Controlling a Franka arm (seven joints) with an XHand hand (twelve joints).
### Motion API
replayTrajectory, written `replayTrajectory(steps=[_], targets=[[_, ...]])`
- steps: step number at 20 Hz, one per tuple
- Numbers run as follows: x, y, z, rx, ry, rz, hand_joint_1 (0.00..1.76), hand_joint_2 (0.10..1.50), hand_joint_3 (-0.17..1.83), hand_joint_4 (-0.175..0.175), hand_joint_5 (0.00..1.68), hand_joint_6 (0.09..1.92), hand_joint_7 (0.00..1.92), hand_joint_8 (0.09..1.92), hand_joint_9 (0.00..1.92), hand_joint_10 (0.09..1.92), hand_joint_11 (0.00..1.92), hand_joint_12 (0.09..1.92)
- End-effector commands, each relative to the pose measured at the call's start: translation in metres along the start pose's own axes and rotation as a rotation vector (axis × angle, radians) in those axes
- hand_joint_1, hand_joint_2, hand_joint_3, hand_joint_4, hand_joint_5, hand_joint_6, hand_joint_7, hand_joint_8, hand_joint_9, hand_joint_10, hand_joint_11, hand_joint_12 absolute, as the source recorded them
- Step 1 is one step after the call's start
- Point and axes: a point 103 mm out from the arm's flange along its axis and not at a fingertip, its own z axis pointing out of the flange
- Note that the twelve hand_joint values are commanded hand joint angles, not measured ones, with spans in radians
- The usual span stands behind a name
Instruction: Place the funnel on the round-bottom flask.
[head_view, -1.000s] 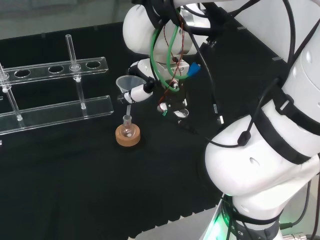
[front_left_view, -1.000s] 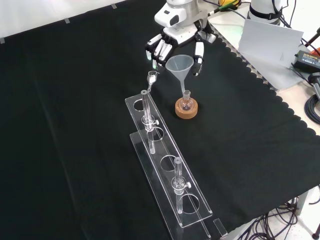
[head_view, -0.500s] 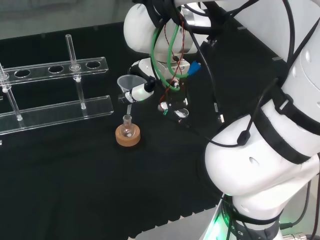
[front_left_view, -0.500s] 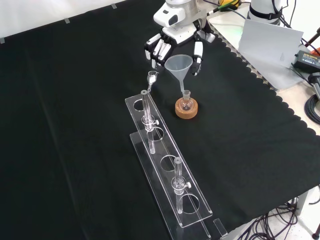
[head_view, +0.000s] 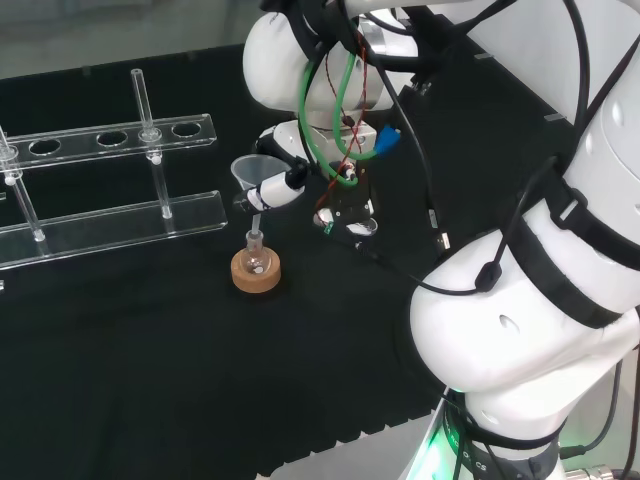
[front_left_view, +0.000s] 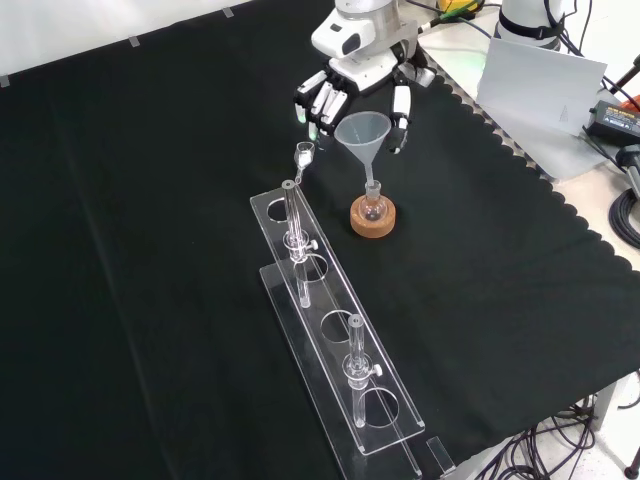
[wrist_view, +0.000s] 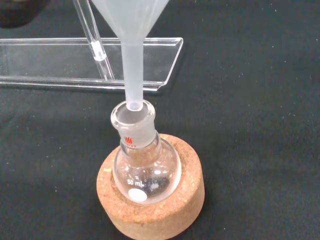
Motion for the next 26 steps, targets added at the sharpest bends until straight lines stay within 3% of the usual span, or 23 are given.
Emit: replayTrajectory(steps=[1, 26], targets=[[-0.001, -0.003, 0.004, 0.01, -0.001, -0.004, 0.75, 0.77, 0.14, -0.042, 0.61, 0.38, 0.94, 0.49, 0.62, 0.49, 0.0, 1.25], [-0.001, 0.007, 0.022, 0.027, 0.025, -0.006, 0.75, 0.77, 0.16, -0.042, 0.6, 0.39, 0.95, 0.48, 0.62, 0.49, 0.0, 1.25]])
